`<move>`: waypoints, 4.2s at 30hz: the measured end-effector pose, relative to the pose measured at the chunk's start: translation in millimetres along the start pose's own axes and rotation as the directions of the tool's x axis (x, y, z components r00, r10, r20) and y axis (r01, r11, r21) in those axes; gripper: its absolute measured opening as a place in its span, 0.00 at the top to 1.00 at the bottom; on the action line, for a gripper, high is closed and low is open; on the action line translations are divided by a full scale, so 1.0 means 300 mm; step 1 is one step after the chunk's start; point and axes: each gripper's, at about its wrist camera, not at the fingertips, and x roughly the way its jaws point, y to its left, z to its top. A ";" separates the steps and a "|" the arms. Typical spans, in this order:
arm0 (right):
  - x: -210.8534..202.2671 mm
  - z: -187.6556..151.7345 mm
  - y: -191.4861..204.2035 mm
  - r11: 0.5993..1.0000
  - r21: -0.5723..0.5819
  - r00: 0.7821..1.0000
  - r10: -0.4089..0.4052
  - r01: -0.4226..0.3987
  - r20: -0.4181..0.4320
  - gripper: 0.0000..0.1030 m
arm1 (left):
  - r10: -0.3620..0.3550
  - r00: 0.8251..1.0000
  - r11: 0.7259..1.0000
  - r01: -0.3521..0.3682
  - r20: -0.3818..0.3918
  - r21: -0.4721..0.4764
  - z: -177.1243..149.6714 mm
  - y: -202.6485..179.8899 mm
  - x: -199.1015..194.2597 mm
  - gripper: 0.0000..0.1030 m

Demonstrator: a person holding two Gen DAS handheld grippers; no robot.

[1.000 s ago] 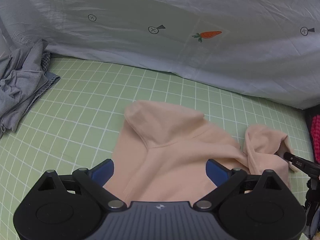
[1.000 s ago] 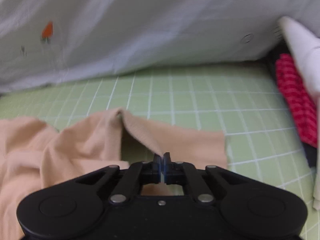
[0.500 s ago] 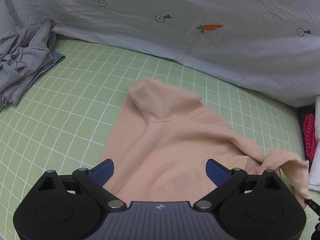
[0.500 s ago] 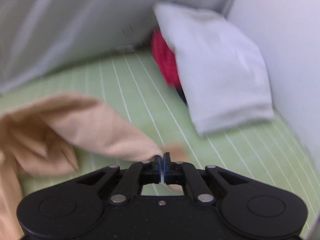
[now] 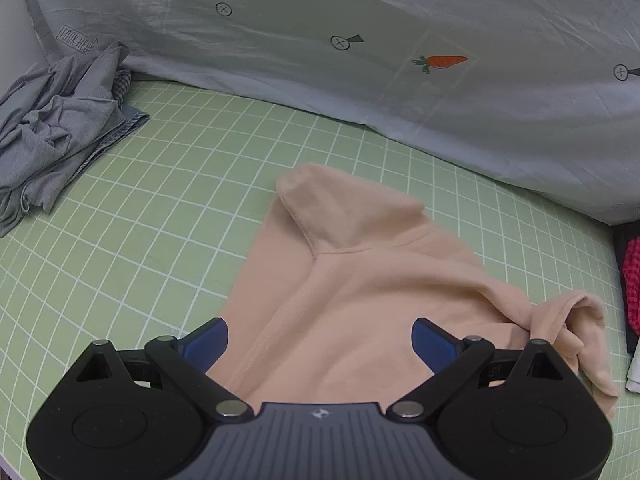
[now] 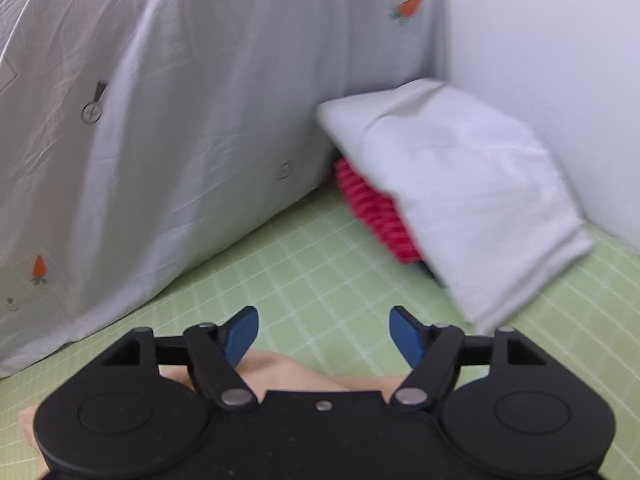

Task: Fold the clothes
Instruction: 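Grasp the beige sleeve by the collar with the right gripper and pull outward, then regrasp the sleeve with the right gripper and lay it straight out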

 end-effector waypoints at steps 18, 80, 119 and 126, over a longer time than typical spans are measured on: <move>0.342 -0.134 0.036 0.927 0.374 0.919 0.182 -0.042 -0.350 0.69 | -0.012 1.000 0.999 0.011 -0.021 -0.036 0.001 0.016 0.025 0.05; -0.231 -0.458 -0.332 0.973 -0.227 0.981 -0.015 -0.030 -0.193 0.65 | -0.014 0.999 1.000 0.014 0.034 -0.003 -0.370 -0.025 -0.237 0.05; -0.022 -0.141 -0.431 0.998 -0.062 0.978 -0.042 0.030 -0.203 0.09 | 0.019 0.999 1.000 -0.018 0.050 -0.020 -0.472 -0.157 -0.286 0.05; 0.070 -0.237 -0.397 0.989 -0.047 0.932 -0.150 0.142 -0.330 0.10 | 0.037 0.997 0.999 -0.036 0.064 -0.023 -0.464 -0.143 -0.302 0.05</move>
